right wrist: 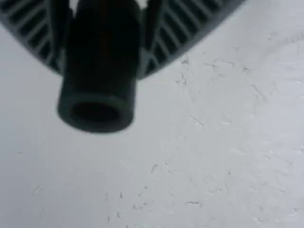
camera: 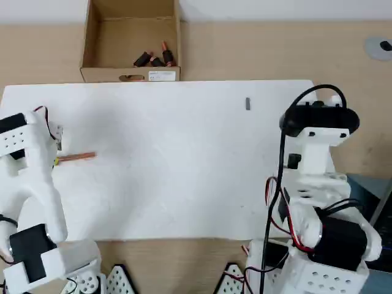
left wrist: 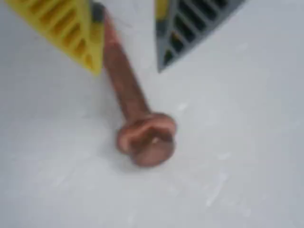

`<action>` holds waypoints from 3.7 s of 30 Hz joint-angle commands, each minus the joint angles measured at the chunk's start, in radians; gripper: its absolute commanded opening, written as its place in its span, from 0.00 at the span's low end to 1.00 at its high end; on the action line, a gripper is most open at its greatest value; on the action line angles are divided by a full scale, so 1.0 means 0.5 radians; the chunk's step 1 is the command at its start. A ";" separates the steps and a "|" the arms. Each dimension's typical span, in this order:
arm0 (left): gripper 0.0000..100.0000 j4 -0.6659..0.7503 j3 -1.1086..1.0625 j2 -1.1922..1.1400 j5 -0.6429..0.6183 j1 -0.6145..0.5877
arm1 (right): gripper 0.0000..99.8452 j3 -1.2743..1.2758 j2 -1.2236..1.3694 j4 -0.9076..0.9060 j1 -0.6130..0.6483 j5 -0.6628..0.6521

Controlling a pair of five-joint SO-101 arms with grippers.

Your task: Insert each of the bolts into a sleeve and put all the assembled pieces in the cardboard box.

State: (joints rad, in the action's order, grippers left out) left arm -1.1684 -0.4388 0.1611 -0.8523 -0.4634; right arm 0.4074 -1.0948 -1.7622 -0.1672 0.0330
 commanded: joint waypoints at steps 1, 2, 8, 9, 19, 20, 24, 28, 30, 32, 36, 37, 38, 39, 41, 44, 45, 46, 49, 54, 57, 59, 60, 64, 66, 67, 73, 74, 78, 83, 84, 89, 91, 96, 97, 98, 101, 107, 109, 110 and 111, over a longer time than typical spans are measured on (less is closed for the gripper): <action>0.09 0.071 0.104 -0.017 -0.003 -0.003 | 0.01 -0.066 -0.005 0.018 -0.011 -0.015; 0.09 0.098 0.104 -0.057 -0.003 -0.006 | 0.01 -0.069 -0.005 0.018 -0.011 -0.015; 0.09 0.172 0.150 -0.308 -0.003 -0.006 | 0.01 -0.069 -0.005 0.018 -0.011 -0.015; 0.09 0.172 0.160 -0.342 -0.003 -0.006 | 0.01 -0.069 -0.005 0.018 -0.011 -0.015; 0.08 0.239 0.160 -0.606 -0.003 -0.006 | 0.01 -0.072 -0.005 0.018 -0.011 -0.015; 0.08 0.242 0.163 -0.621 -0.003 -0.006 | 0.01 -0.072 -0.005 0.018 -0.011 -0.015; 0.04 0.242 0.166 -0.637 -0.003 -0.003 | 0.01 -0.072 -0.005 0.018 -0.011 -0.015; 0.00 0.242 0.166 -0.640 -0.003 0.003 | 0.01 -0.072 -0.005 0.018 -0.011 -0.015; 0.00 0.230 0.166 -0.628 -0.003 0.021 | 0.01 -0.072 -0.005 0.018 -0.011 -0.015; 0.00 0.227 0.169 -0.624 -0.003 0.052 | 0.01 -0.075 -0.008 0.018 -0.011 -0.015; 0.00 0.015 0.344 -0.594 0.046 0.061 | 0.01 -0.143 -0.005 0.021 -0.011 -0.012; 0.00 -0.064 0.408 -0.575 0.049 0.064 | 0.01 -0.173 -0.005 0.021 -0.011 -0.012; 0.00 -0.150 0.479 -0.545 0.052 0.074 | 0.01 -0.198 -0.005 0.021 -0.011 -0.012; 0.00 -0.236 0.552 -0.514 0.055 0.086 | 0.01 -0.216 -0.005 0.021 -0.011 -0.012; 0.00 -0.393 0.697 -0.431 0.107 0.107 | 0.01 -0.250 -0.005 0.018 -0.011 -0.012; 0.00 -0.562 0.862 -0.269 0.190 0.160 | 0.01 -0.293 -0.014 0.015 -0.011 -0.015; 0.00 -0.611 0.905 -0.207 0.221 0.163 | 0.01 -0.311 -0.017 0.012 -0.011 -0.015; 0.00 -0.651 0.936 -0.133 0.255 0.181 | 0.01 -0.333 -0.017 0.009 -0.011 -0.015; 0.00 -0.718 0.954 0.097 0.390 0.193 | 0.01 -0.379 -0.017 0.006 -0.011 -0.015; 0.00 -0.761 0.914 0.474 0.623 0.193 | 0.01 -0.388 -0.020 0.006 -0.023 -0.015; 0.00 -0.755 0.792 0.704 0.761 0.203 | 0.01 -0.376 -0.029 0.006 -0.023 -0.089; 0.00 -0.733 0.654 0.876 0.825 0.203 | 0.01 -0.330 -0.078 0.040 -0.023 -0.144; 0.00 -0.697 0.571 0.956 0.847 0.203 | 0.01 -0.284 -0.115 0.068 -0.023 -0.157; 0.00 -0.491 0.178 1.321 0.927 0.203 | 0.01 -0.029 -0.345 0.199 -0.020 -0.209; 0.00 -0.387 -0.034 1.514 0.936 0.218 | 0.01 0.140 -0.468 0.301 -0.014 -0.206; 0.00 -0.334 -0.144 1.610 0.936 0.252 | 0.01 0.219 -0.523 0.350 -0.014 -0.203; 0.00 -0.104 -0.663 2.180 0.927 0.503 | 0.01 0.683 -0.713 0.690 -0.011 -0.196; 0.00 -0.064 -0.721 2.269 0.924 0.543 | 0.01 0.747 -0.726 0.743 0.005 -0.196; 0.00 0.104 -0.933 2.576 0.838 0.687 | 0.01 0.987 -0.806 0.893 0.247 -0.129; 0.00 0.267 -1.111 2.852 0.740 0.850 | 0.01 1.290 -0.922 1.175 0.701 0.040; 0.00 0.295 -1.135 2.901 0.724 0.887 | 0.01 1.343 -0.953 1.237 0.790 0.061; 0.00 0.411 -1.188 3.104 0.697 1.071 | 0.01 1.591 -1.137 1.448 1.192 0.071; 0.00 0.414 -1.188 3.172 0.697 1.145 | 0.01 1.680 -1.232 1.488 1.324 0.071; 0.00 0.411 -1.185 3.303 0.706 1.280 | 0.01 1.837 -1.468 1.504 1.622 0.058; 0.00 0.411 -1.185 3.319 0.706 1.307 | 0.01 1.855 -1.511 1.501 1.677 0.058; 0.00 0.405 -1.172 3.325 0.706 1.338 | 0.01 1.870 -1.548 1.501 1.729 0.058; 0.00 0.408 -1.166 3.325 0.709 1.448 | 0.01 1.904 -1.610 1.498 1.852 0.058; 0.00 0.408 -1.169 3.328 0.712 1.642 | 0.01 1.910 -1.613 1.498 2.018 -0.009; 0.00 0.408 -1.169 3.328 0.712 1.666 | 0.01 1.910 -1.616 1.498 2.055 -0.049; 0.00 0.408 -1.169 3.328 0.712 1.666 | 0.01 1.910 -1.616 1.501 2.076 -0.055; 0.00 0.408 -1.172 3.328 0.712 1.666 | 0.01 1.910 -1.616 1.501 2.094 -0.055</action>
State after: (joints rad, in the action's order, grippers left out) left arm -0.9904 -1.0388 1.8197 -0.5010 0.3560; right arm 1.3633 -1.8052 -1.0395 0.8500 0.0176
